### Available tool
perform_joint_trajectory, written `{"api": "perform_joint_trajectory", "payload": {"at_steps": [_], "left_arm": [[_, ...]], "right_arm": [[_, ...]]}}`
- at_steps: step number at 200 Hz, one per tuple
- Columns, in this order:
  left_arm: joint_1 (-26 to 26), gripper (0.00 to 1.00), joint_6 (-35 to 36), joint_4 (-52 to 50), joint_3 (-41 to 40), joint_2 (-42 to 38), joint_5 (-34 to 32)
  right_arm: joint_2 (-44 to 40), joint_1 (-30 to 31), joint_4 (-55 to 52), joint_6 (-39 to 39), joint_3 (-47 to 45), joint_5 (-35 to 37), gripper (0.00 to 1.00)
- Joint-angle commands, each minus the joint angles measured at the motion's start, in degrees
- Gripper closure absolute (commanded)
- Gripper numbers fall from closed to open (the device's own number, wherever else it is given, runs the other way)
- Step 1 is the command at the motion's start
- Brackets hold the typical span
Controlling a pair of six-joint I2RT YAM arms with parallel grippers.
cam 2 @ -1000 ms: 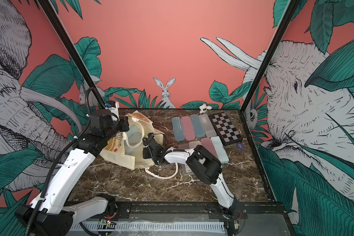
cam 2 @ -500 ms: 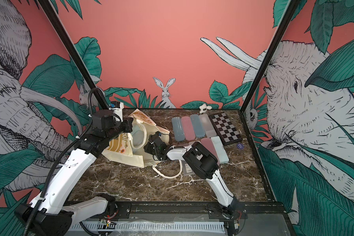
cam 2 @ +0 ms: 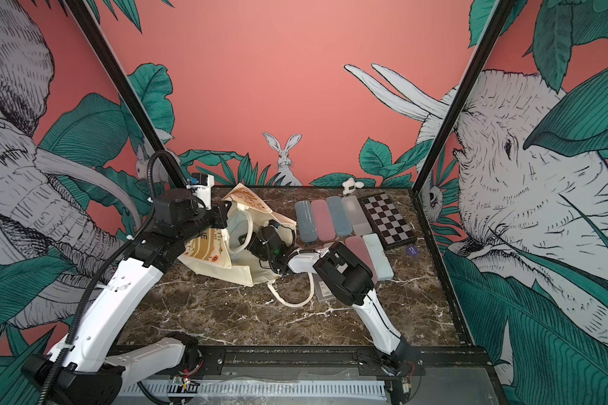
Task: Take out the pencil case from the canvas bag
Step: Pick up the pencil case from the canvas bag.
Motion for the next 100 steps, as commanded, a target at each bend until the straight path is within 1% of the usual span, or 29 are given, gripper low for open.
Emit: {"api": "perform_joint_trajectory", "payload": {"at_steps": [1, 16, 39, 46, 54, 83, 100], "left_arm": [[-0.32, 1.00, 0.68, 8.00, 2.42, -3.39, 5.24], [-0.33, 1.00, 0.79, 8.43, 2.78, -3.50, 7.27], [-0.32, 1.00, 0.85, 9.16, 3.19, -3.48, 9.67], [-0.39, 1.00, 0.72, 9.37, 3.30, -3.33, 10.13], [-0.36, 1.00, 0.62, 9.44, 3.47, -3.36, 10.50], [-0.32, 1.00, 1.56, 8.04, 3.93, -3.59, 9.20], [-0.38, 1.00, 2.85, 6.61, 4.18, -4.13, 7.13]], "right_arm": [[2.47, -0.86, -2.06, 10.02, 2.12, 1.96, 0.16], [2.79, -0.84, -3.52, 10.39, 3.10, 2.34, 0.12], [3.82, -1.02, -3.11, 11.30, 4.80, 2.18, 0.12], [4.30, -1.18, -2.71, 11.55, 5.54, 1.98, 0.13], [4.83, -1.27, -1.84, 11.92, 6.18, 1.73, 0.17], [5.02, -1.72, 2.94, 11.46, 6.42, 1.32, 0.42], [3.18, -1.87, 2.90, 9.51, 4.86, 1.83, 0.52]]}}
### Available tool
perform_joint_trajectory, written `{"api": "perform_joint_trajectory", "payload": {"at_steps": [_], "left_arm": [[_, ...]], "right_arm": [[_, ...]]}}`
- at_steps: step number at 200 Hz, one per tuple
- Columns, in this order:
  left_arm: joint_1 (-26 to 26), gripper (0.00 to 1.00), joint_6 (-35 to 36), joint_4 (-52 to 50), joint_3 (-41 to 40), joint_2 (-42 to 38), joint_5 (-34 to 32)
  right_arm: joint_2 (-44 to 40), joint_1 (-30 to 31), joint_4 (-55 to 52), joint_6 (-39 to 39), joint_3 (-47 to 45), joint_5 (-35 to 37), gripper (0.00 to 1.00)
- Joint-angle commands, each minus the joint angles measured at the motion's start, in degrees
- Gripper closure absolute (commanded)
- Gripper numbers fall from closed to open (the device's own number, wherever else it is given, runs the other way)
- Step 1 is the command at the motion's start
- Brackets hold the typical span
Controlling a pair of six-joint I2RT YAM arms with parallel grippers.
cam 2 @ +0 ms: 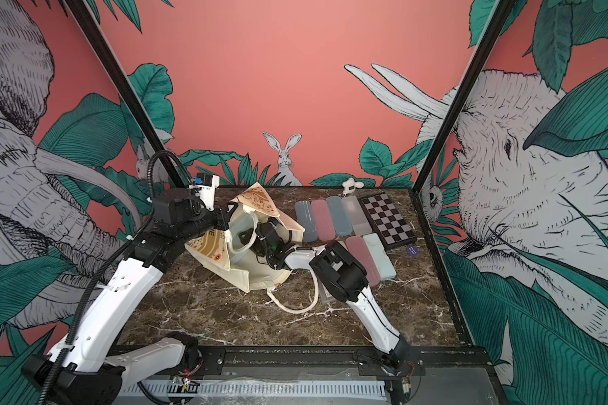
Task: Take out the pencil case from the canvas bag
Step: Pick up the pencil case from the canvas bag.
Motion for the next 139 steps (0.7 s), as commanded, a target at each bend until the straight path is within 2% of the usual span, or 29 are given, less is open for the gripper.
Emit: {"api": "perform_joint_trajectory", "payload": {"at_steps": [1, 28, 61, 139], "left_arm": [[-0.35, 1.00, 1.91, 5.71, 4.05, -4.05, 0.35], [-0.34, 1.00, 4.18, 3.47, 4.30, -4.94, -3.21], [-0.32, 1.00, 6.06, 1.82, 4.64, -5.25, -5.67], [-0.39, 1.00, 8.31, 1.10, 4.27, -3.74, -7.47]], "right_arm": [[-1.05, -0.81, 3.46, 6.84, -1.20, 2.22, 0.52], [-4.77, -0.78, 3.33, 3.49, -5.10, 3.30, 0.61], [-9.09, -0.78, 3.47, 0.32, -9.28, 4.08, 0.64], [-18.96, 0.49, -3.99, -14.96, -12.54, 6.08, 0.67]]}}
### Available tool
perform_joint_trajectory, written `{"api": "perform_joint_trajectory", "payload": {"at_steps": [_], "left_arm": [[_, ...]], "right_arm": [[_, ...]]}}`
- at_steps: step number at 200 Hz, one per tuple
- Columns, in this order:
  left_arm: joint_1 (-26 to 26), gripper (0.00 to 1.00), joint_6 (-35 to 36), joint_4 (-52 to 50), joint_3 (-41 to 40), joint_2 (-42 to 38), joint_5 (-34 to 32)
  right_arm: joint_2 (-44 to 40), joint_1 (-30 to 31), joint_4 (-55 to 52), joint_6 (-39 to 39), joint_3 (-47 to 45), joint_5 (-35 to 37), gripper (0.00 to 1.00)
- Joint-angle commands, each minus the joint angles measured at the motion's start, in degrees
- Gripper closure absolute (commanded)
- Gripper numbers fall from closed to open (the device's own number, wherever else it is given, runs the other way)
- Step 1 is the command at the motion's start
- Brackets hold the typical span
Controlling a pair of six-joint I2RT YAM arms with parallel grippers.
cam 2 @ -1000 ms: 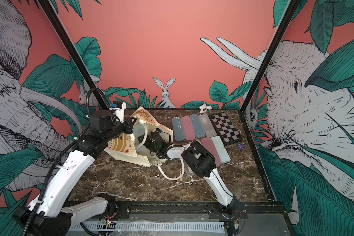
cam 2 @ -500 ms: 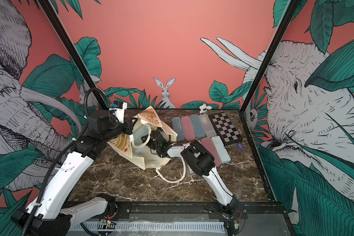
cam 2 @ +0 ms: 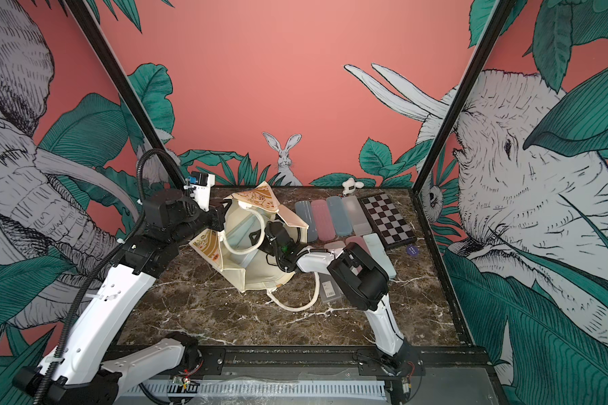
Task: Take out the pencil case from the canvas bag
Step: Pick up the pencil case from the canvas bag.
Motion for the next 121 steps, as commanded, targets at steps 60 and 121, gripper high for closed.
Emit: {"api": "perform_joint_trajectory", "payload": {"at_steps": [60, 121], "left_arm": [[0.16, 1.00, 3.35, 0.60, 4.64, 0.89, -9.09], [0.27, 1.00, 5.78, -4.00, 7.00, 2.71, -21.94]], "right_arm": [[-8.17, 3.00, -14.59, -16.98, 5.61, 3.31, 0.68], [-15.16, 4.00, -29.44, -29.43, 7.31, 4.30, 0.70]]}}
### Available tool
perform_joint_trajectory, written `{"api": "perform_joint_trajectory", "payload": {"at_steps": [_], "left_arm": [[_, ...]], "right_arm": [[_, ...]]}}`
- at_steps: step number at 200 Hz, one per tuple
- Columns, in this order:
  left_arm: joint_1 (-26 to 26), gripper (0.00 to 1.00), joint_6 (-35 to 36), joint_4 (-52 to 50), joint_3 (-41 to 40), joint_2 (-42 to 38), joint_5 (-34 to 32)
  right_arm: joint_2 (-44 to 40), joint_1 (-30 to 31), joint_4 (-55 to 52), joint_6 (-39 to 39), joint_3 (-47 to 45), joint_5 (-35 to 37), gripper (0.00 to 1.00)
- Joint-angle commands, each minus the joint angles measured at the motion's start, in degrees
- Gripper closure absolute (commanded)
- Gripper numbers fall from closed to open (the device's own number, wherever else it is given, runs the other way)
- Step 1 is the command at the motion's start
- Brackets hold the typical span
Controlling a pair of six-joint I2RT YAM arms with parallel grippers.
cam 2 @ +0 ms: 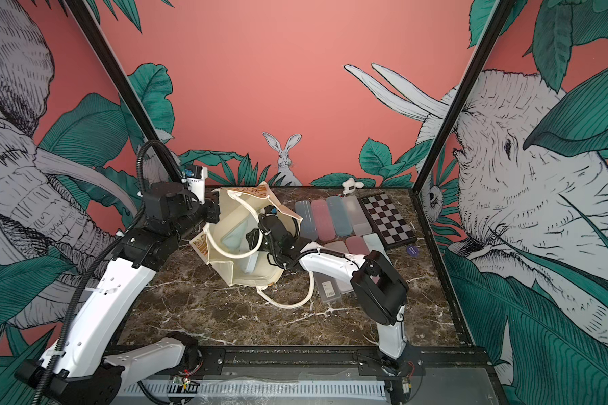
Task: Take out the pencil case from the canvas bag
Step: Pick up the pencil case from the canvas bag.
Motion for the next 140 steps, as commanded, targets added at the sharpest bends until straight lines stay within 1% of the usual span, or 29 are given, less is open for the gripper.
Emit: {"api": "perform_joint_trajectory", "payload": {"at_steps": [1, 16, 36, 51, 66, 90, 140], "left_arm": [[0.35, 1.00, 1.90, -0.75, 2.21, -0.22, -6.23], [0.41, 1.00, 2.10, -0.46, 2.59, 0.34, -5.51], [0.36, 1.00, 2.49, -0.87, 3.48, 1.31, -5.59], [0.34, 1.00, 2.88, -1.68, 4.39, 2.08, -6.75], [0.45, 1.00, 3.12, -2.94, 5.49, 2.94, -8.89], [0.51, 1.00, 3.52, -4.17, 6.65, 4.06, -11.29], [1.70, 1.00, 2.75, -5.95, 7.68, 5.20, -14.42]], "right_arm": [[-3.48, 0.64, -8.34, -8.63, 3.32, 1.80, 0.70], [-3.80, 1.08, -13.32, -13.94, 5.08, 2.26, 0.71], [-4.58, 2.14, -18.54, -22.07, 6.47, 6.05, 0.72], [-5.63, 3.24, -21.62, -28.20, 6.81, 9.62, 0.72], [-7.33, 3.50, -22.98, -32.99, 6.19, 10.70, 0.72], [-10.35, 3.64, -23.86, -36.71, 4.24, 11.88, 0.72], [-14.28, 3.52, -26.62, -37.80, 2.51, 13.55, 0.75]]}}
